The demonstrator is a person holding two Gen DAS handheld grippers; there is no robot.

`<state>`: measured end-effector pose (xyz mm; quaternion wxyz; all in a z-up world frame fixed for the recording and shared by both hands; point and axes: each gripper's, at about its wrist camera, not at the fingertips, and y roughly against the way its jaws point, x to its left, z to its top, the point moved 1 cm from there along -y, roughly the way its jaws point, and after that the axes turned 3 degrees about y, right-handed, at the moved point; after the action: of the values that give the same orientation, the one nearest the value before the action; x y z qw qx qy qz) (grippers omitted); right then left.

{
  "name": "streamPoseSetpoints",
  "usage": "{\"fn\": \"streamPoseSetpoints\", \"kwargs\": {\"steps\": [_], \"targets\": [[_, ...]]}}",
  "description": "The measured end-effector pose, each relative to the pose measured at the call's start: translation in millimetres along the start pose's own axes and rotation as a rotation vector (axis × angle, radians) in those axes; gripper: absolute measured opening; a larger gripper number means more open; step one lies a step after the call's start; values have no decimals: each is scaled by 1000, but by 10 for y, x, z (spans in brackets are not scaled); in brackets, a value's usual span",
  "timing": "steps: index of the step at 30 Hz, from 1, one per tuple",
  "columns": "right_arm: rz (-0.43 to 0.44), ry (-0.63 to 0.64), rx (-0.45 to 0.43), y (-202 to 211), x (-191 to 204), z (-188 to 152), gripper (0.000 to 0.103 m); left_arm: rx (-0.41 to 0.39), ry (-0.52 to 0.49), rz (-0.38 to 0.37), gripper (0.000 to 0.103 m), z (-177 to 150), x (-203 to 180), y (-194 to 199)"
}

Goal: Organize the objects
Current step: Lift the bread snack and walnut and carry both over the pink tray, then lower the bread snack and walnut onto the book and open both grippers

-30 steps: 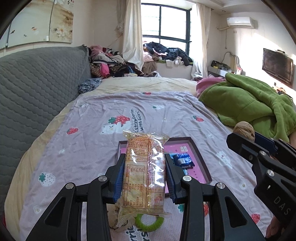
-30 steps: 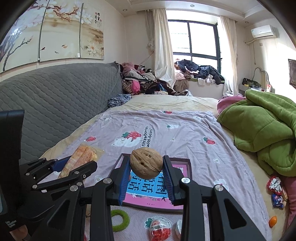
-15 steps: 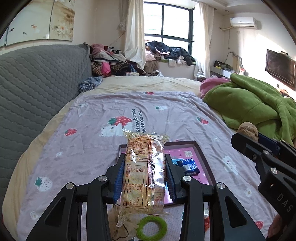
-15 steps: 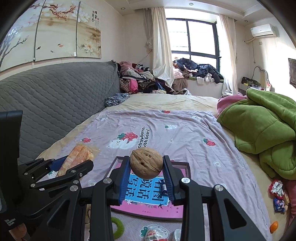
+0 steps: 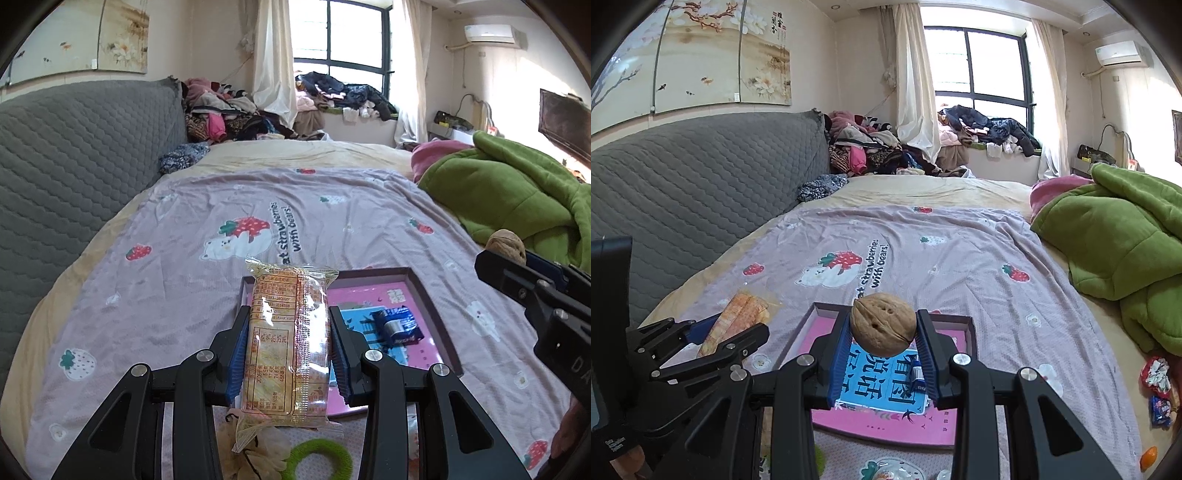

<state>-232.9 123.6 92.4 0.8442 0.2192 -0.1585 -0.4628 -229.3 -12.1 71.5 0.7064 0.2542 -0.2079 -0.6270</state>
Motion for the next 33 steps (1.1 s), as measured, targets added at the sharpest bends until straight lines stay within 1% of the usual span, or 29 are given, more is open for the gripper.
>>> {"fn": "streamPoseSetpoints", "kwargs": {"steps": [5,11,17,23,27,33], "targets": [[-4,-1,47,-218,-40,-117,35,27,-3,3,40,-73,29,-186],[3,-13,79,-388,-101,-239,35,61,4,2,40,-156,68,-400],[0,-10,127,-547,-140,-337,35,127,2,7,40,-248,68,-632],[-7,-14,176,-680,-196,-443,35,166,-9,5,40,-318,-11,-787],[-12,-19,209,-775,-233,-517,35,227,-24,6,40,-403,-86,-982],[-6,-20,248,-909,-265,-622,35,282,-18,10,40,-494,-95,-1169]]}}
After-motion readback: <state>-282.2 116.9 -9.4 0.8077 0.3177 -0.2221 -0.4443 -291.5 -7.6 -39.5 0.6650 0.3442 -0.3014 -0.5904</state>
